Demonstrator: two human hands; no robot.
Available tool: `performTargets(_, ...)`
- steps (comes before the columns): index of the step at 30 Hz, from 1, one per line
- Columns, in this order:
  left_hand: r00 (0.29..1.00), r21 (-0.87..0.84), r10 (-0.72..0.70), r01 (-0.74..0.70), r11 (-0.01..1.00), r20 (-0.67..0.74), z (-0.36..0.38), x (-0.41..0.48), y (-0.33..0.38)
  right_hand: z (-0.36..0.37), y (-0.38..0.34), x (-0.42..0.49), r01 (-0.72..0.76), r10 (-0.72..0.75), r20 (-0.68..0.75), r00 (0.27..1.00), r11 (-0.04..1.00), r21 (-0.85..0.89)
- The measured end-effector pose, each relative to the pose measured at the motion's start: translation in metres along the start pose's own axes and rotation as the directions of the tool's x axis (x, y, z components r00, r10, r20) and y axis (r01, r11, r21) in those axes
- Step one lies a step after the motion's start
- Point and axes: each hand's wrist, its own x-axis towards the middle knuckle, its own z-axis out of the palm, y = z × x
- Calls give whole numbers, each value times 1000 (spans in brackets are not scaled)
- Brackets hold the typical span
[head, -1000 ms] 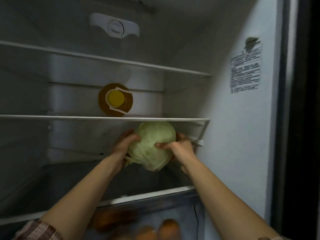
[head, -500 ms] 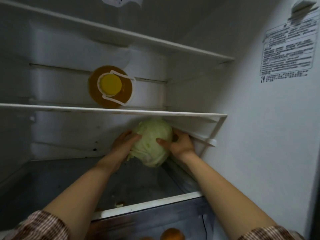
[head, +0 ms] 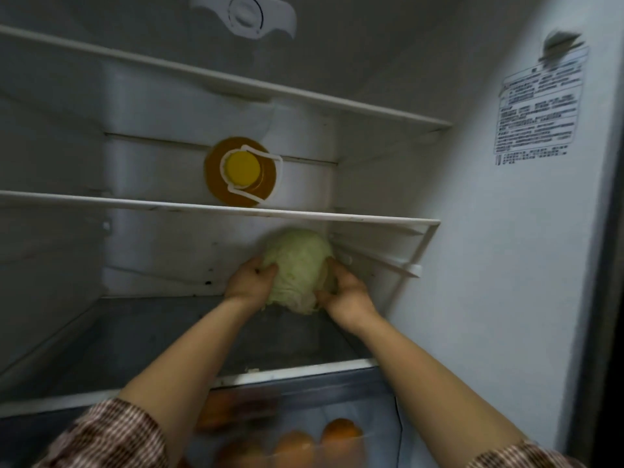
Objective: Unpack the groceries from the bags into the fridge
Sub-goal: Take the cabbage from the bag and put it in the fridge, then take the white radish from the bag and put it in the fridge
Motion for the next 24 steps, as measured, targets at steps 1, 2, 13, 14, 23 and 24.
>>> performTargets(1, 1000, 10, -13, 13, 1000, -11, 0, -9, 5, -2, -3, -9, 14, -14, -8, 1000, 1000, -1)
performTargets(2, 1000, 24, -15, 16, 1000, -21, -2, -21, 9, -5, -7, -17, 20, -21, -12, 1000, 1000, -18)
performTargets(13, 974, 241, 77, -24, 970, -214, -49, -248, 40, -38, -60, -188, 126, -117, 73, 990, 984, -124)
performTargets(14, 969, 263, 72, -8, 965, -235, -55, -276, 39, -42, -64, -212, 149, -137, 99, 986, 982, -118)
performTargets(23, 929, 430, 10, 162, 888, -370, -122, -513, 52, -62, -117, -413, 337, -312, 364, 877, 941, -5)
performTargets(24, 920, 456, 24, 171, 874, -391, -134, -536, 54, -61, -128, -430, 361, -336, 383, 861, 932, 5)
